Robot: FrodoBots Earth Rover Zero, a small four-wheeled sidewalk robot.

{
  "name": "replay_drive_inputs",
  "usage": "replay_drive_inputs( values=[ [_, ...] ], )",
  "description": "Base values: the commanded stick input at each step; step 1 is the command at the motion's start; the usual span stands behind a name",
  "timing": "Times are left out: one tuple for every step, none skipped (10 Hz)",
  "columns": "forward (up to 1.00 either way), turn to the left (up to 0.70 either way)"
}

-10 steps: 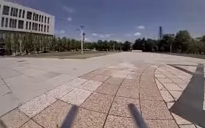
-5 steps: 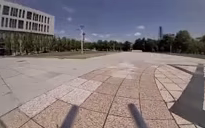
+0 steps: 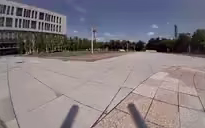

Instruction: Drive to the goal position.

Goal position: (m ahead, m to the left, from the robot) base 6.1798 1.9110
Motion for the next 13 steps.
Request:
replay_drive_inputs(
  values=[
    [0.7, 0.0],
    [0.7, 0.0],
    [0.7, 0.0],
    [0.7, 0.0],
    [0.7, 0.0],
    [0.7, 0.0],
    [0.7, 0.0],
    [0.7, 0.0],
    [0.7, 0.0],
    [0.7, 0.0],
    [0.7, 0.0],
    [0.7, 0.0],
    [0.7, 0.0]
  ],
)
